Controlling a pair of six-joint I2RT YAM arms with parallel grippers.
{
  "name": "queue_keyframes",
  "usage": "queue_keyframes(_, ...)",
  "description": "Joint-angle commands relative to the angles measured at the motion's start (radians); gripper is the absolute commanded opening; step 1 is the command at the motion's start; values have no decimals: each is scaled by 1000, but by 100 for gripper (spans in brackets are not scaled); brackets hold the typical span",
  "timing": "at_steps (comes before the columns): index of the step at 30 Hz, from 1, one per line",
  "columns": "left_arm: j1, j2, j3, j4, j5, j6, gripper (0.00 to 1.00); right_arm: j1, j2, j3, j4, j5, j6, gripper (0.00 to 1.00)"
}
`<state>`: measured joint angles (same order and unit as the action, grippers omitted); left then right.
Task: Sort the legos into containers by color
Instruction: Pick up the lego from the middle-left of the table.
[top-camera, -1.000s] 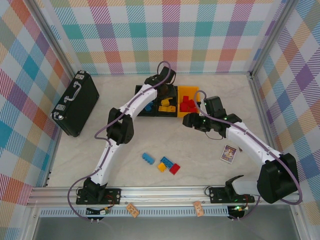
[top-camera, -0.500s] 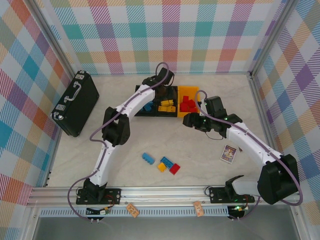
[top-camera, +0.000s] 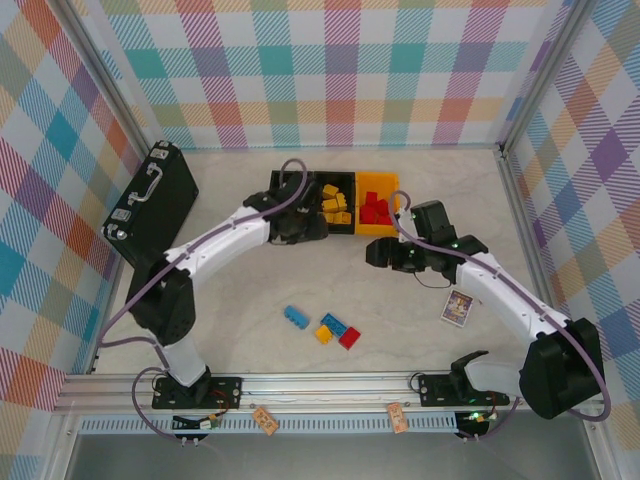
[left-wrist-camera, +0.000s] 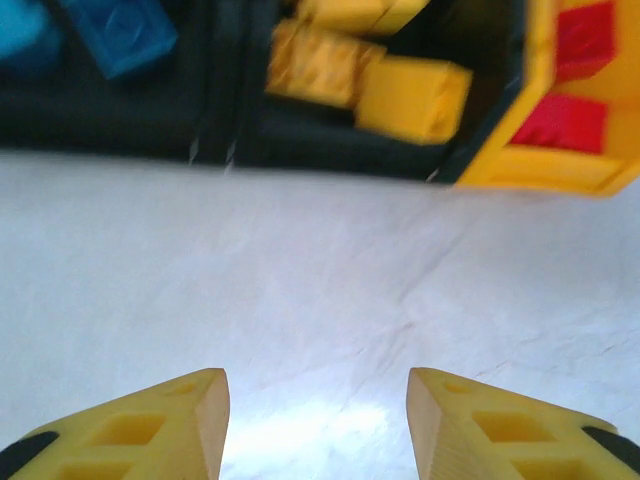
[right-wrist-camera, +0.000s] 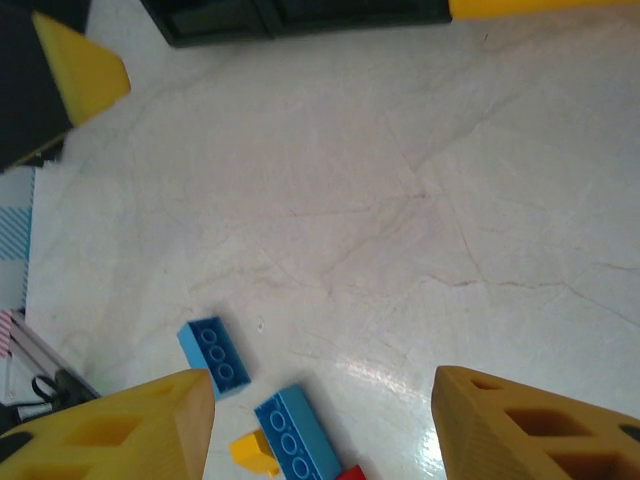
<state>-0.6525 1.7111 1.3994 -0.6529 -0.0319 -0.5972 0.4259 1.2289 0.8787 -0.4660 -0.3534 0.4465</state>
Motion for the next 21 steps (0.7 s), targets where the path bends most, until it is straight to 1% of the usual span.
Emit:
queue_keyframes(1,-33,-107,-124,-3,-45,-127,51,37,-35,-29,-11,-47,-76,60)
queue_keyframes(5,-78,-199,-253,-29,-73,-251,53,67,-38,-48,-9,-54,-101,60)
queue_keyframes(10,-122,-256,-354,-90,-103,-384,59,88,-29,-64,9,-53,-88,60)
queue_keyframes(12,-131,-273,-390,-107,-85,-430,62,94,-26,-65,16,-53,-85,60)
queue_keyframes(16,-150,-286,-464,-81,-31,-502,67,98,-17,-61,18,-48,-87,60)
queue_keyframes(21,-181,-243,-502,-38,30,-552,69,97,2,-57,27,-47,-88,60)
